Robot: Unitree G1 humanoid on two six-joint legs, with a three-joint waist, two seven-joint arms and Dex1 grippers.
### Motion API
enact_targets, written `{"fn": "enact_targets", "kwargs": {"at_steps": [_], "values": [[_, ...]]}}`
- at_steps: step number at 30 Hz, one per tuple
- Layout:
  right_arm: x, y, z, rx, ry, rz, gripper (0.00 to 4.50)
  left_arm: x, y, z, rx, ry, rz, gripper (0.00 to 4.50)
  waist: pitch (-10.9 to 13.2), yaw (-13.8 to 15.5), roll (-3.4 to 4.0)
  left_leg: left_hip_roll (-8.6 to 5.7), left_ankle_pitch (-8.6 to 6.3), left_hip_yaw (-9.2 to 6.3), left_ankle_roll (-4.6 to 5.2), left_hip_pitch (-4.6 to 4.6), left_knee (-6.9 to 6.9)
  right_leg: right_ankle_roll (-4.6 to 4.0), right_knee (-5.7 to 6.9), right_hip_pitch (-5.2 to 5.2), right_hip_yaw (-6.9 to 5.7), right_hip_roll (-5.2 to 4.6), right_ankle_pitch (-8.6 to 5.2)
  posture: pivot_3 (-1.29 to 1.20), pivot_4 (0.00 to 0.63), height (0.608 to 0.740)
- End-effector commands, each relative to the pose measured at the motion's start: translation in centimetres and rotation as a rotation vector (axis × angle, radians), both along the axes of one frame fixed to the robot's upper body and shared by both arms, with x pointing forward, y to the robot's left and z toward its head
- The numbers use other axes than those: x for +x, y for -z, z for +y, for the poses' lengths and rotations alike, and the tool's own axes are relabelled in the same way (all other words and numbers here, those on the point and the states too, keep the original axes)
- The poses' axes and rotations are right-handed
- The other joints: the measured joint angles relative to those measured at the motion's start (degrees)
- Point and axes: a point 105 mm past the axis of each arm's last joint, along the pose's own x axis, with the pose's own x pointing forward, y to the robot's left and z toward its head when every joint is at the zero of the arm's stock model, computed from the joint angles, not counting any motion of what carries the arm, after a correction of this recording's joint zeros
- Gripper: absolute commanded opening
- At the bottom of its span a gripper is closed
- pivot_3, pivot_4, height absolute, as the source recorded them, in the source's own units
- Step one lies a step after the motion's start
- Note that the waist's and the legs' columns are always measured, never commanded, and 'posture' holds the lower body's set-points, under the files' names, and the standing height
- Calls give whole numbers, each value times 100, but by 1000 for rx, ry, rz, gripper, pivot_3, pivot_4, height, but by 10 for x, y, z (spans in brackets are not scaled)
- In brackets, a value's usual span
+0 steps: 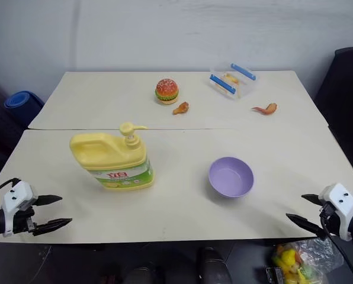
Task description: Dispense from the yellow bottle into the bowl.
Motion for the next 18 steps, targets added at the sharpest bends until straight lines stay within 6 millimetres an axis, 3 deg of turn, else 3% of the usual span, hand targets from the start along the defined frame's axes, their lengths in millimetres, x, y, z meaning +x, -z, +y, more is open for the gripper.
{"fn": "enact_targets", "kwargs": {"at_steps": [1, 5, 11, 14, 18], "values": [[4, -9, 1, -12, 3, -40, 4346, 0, -3, 1, 6, 22, -9, 4500, 0, 1, 0, 0, 0, 1, 0, 0, 0, 0, 0, 0, 0, 0, 0, 0, 150, 740], [4, -8, 2, 0, 12, -39, 4346, 7, -5, 2, -19, -32, -29, 4500, 0, 6, 0, -1, 0, 1, 0, 0, 2, 0, 0, 0, 1, 0, 0, 0, 150, 740], [3, -14, 7, 36, 25, -49, 4346, 2, -15, 3, -105, -47, 19, 4500, 0, 8, 0, 0, 3, 0, -5, -1, 3, 0, 3, 0, 0, 0, 0, 0, 150, 740], [-2, -28, 19, 74, -3, -54, 4346, 6, -58, -1, -223, -22, -9, 4500, 8, 6, -11, 0, 4, 1, -6, -1, 6, 0, 6, 0, 0, 0, 0, 0, 150, 740], [-5, -49, 46, 112, -69, -83, 4346, 3, -126, -23, -321, 117, -74, 4500, 17, 13, -31, 2, 4, -10, -7, -5, 15, 0, 12, 0, -4, 2, 0, 0, 150, 740]]}}
